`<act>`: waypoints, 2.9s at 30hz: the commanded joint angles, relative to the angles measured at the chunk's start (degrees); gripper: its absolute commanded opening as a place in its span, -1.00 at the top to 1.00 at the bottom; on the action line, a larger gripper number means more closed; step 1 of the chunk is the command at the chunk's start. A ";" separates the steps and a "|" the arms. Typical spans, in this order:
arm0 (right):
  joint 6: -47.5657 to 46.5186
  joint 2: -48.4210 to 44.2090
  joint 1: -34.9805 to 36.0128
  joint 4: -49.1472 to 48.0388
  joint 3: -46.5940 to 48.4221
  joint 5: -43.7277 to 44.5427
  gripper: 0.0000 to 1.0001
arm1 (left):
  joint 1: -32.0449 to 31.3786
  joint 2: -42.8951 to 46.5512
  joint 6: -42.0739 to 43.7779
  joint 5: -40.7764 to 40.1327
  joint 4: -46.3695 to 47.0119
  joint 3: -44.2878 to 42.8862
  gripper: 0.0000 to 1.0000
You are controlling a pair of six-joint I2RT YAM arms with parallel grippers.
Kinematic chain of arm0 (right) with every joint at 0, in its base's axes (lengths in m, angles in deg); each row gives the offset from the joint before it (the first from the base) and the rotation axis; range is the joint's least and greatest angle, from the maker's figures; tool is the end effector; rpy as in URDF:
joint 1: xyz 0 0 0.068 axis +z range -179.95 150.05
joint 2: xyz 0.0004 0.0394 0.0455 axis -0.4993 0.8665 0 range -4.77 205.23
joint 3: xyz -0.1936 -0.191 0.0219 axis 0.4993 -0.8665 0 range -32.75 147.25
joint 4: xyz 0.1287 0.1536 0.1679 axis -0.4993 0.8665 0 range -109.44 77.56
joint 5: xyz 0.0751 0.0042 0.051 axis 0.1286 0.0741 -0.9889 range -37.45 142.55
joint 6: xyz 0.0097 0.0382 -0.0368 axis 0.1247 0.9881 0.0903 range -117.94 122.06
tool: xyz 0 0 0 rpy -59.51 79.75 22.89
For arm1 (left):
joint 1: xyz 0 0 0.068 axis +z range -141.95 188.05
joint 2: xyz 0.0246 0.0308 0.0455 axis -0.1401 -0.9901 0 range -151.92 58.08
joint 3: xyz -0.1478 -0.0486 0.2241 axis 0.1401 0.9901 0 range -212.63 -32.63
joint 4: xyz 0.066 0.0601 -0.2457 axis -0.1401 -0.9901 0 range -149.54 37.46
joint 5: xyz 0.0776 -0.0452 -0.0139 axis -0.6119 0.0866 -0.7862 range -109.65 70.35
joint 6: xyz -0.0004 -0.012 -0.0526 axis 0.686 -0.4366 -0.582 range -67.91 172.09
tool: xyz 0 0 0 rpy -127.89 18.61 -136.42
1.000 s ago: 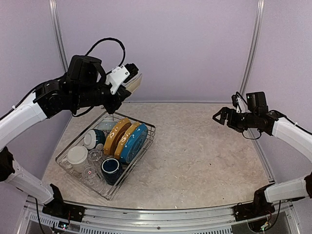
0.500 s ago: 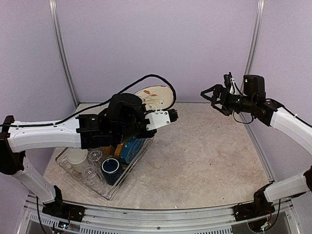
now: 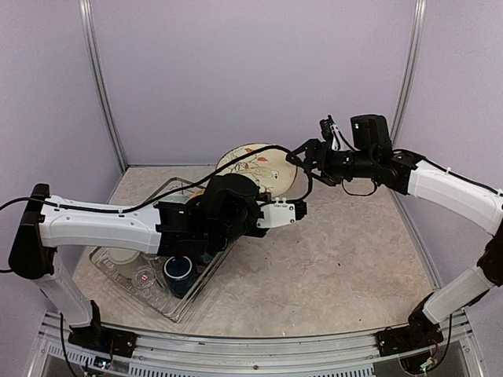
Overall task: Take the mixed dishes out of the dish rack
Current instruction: Pass from the left arm to the right, then place the plate at the center of the board.
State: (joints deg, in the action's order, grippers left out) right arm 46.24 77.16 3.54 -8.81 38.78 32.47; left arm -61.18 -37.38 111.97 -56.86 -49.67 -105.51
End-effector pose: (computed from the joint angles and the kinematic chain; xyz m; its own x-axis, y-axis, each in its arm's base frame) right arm 0.2726 0.1951 0.3511 -0.7621 0.2806 -0.5835 -0.3547 0.5730 0.7388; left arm 0.1587 -0.3577 0.3030 0.4095 0.8630 -0.2960 0.3758 0.1361 0.9167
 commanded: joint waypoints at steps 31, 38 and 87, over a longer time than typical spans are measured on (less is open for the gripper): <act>10.74 -2.81 -4.23 -13.25 -8.33 2.06 1.00 | -2.00 1.64 -24.63 2.83 -24.32 -11.47 -0.64; 10.51 -9.91 -16.69 -16.04 -19.68 -3.67 1.00 | 4.15 11.06 -37.45 12.59 -27.82 -12.49 -0.71; -10.25 11.96 -47.22 -20.03 -28.51 -18.84 1.00 | 49.92 27.83 -75.90 59.46 -25.74 1.91 -0.98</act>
State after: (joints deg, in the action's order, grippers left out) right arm 36.78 88.29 -42.51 -24.81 8.68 16.65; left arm -12.22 -9.97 35.67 0.98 -74.91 -102.71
